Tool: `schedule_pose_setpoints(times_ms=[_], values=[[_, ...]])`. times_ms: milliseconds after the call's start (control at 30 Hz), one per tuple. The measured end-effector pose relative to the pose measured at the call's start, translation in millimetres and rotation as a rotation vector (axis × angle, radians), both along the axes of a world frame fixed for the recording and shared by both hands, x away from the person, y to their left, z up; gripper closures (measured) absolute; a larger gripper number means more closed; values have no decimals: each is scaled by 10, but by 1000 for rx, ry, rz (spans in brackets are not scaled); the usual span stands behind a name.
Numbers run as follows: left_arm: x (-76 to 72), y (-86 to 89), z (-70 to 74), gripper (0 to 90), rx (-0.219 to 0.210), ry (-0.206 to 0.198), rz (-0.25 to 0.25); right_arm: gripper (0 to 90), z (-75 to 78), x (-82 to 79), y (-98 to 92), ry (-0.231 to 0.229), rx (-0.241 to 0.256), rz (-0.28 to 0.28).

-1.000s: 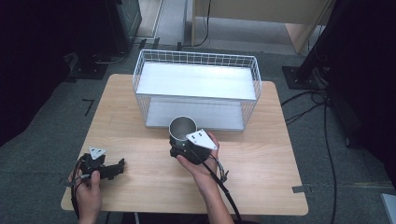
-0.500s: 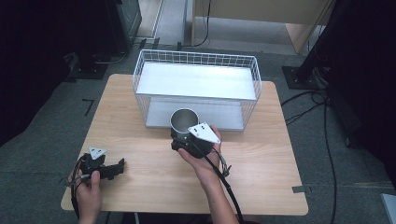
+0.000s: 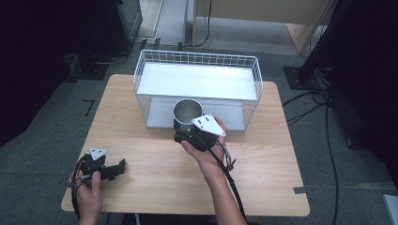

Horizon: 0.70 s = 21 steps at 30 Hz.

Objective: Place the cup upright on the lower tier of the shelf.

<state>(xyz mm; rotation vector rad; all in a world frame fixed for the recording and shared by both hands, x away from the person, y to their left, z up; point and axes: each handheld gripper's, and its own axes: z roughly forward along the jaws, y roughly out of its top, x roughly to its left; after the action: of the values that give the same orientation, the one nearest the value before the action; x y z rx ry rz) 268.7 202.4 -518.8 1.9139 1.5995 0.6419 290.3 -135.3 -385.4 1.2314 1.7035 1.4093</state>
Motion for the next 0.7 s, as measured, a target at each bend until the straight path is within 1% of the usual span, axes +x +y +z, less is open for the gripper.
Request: schedule_pose_setpoints(times_ms=[33, 233, 267, 300, 333, 367, 500, 533, 567, 600, 700], values=[[0, 0, -1, 0, 0, -1, 1, 158, 50, 19, -17, -8, 1, -4], [0, 0, -1, 0, 0, -1, 1, 158, 219, 81, -61, -36, 4, -13], [0, 0, -1, 0, 0, -1, 1, 158, 219, 81, -61, -36, 4, -13], [0, 0, -1, 0, 0, -1, 0, 158, 275, 108, -73, -44, 3, -17], [0, 0, -1, 0, 0, -1, 0, 158, 275, 108, -73, -44, 3, -17], [0, -1, -1, 0, 0, -1, 1, 159, 326, 143, -84, -49, 6, -20], [0, -1, -1, 0, 0, -1, 1, 159, 414, 204, -102, -61, 0, -26], [0, -1, -1, 0, 0, -1, 1, 159, 414, 204, -102, -61, 0, -26], [0, -1, -1, 0, 0, -1, 1, 159, 452, 231, -117, -64, 5, -30], [0, -1, -1, 0, 0, -1, 1, 159, 452, 231, -117, -64, 5, -30], [0, -1, -1, 0, 0, -1, 1, 159, 519, 288, -142, -75, 11, -43]])
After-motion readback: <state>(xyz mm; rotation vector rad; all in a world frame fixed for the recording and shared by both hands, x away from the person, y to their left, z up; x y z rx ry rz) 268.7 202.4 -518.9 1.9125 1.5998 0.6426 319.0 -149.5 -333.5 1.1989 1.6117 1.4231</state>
